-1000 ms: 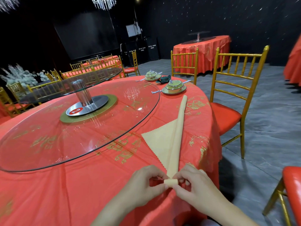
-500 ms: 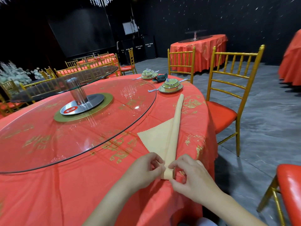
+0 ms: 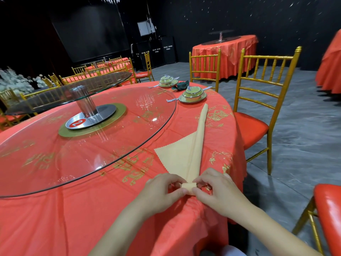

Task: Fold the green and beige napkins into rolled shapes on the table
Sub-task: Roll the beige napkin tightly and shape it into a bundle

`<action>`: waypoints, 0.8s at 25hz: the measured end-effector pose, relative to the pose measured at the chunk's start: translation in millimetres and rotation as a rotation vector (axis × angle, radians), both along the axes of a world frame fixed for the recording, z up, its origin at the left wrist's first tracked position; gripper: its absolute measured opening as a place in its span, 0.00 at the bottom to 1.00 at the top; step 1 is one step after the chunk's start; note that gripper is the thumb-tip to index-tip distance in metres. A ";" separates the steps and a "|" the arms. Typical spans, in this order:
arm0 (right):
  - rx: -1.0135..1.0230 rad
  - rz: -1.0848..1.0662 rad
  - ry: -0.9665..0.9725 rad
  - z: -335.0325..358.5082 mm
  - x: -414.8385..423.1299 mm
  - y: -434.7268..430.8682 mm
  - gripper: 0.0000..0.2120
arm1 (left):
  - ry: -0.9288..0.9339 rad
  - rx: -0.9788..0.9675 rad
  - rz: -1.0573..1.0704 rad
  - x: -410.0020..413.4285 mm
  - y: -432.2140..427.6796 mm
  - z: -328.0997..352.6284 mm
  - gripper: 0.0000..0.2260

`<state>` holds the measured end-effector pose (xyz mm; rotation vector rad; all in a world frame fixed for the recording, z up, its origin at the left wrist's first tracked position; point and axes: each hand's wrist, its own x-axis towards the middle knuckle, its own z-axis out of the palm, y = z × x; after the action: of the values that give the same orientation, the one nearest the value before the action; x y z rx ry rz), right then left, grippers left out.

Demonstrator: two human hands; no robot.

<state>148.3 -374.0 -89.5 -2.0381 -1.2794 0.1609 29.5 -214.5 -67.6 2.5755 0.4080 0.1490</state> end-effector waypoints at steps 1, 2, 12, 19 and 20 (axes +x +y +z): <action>0.015 -0.014 -0.020 -0.5 0.0 -0.4 0.25 | 0.022 -0.006 -0.009 3.7 0.5 2.2 0.16; 0.037 -0.031 -0.038 -1.5 -0.1 -0.2 0.24 | 0.040 0.001 -0.014 7.6 1.7 3.2 0.15; 0.032 -0.108 -0.125 -9.2 13.3 4.4 0.20 | -0.110 -0.020 0.085 30.7 5.2 -4.2 0.08; -0.050 -0.036 -0.033 2.8 32.6 11.5 0.31 | -0.178 0.070 -0.113 23.2 11.9 -15.2 0.19; -0.055 -0.025 -0.010 3.4 35.5 12.5 0.30 | -0.176 0.083 -0.115 25.6 13.8 -15.2 0.19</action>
<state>183.8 -361.6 -86.2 -2.1034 -1.2681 0.1759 55.1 -200.7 -82.8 2.6319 0.1923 0.3545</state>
